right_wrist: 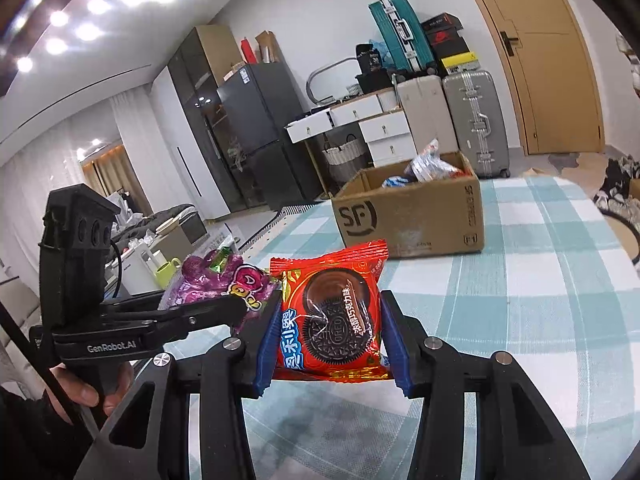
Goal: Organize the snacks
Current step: 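Lift and carry both held packs over the cardboard box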
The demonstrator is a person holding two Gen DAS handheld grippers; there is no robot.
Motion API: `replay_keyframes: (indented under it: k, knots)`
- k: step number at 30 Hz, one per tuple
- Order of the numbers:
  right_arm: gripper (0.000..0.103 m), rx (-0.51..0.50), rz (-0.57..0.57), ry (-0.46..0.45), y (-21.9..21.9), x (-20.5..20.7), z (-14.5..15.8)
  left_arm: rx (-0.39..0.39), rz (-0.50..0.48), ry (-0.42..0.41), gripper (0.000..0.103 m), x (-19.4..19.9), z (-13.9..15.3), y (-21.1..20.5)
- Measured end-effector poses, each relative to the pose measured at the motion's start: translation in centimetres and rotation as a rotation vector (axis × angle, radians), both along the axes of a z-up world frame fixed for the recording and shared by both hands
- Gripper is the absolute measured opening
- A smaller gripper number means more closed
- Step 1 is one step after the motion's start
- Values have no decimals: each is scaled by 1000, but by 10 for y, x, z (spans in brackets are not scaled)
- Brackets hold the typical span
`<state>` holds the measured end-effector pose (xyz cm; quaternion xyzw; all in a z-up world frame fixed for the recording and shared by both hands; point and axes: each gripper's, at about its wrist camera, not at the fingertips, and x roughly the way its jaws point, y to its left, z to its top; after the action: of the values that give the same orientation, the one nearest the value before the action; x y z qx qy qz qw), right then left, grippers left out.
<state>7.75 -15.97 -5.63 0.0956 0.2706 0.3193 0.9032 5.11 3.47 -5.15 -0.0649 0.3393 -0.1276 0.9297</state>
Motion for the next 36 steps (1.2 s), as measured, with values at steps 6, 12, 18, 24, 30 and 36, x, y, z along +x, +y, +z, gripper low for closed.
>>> replay_keyframes:
  k: [6, 12, 18, 24, 30, 36]
  knots:
    - [47, 11, 23, -35, -5, 7, 40, 1, -14, -30, 44, 9, 35, 16]
    - [47, 51, 52, -36, -9, 37, 77, -1, -29, -37, 44, 41, 77, 29]
    - [47, 47, 54, -36, -7, 79, 111, -2, -41, -23, 44, 94, 115, 29]
    - [47, 12, 78, -31, 4, 127, 138, 12, -30, 21, 44, 158, 134, 24]
    - [47, -7, 59, 33, 7, 183, 149, 19, -22, 61, 44, 227, 140, 17]
    - [47, -106, 54, 96, 23, 244, 138, 109, -11, 83, 44, 290, 131, -2]
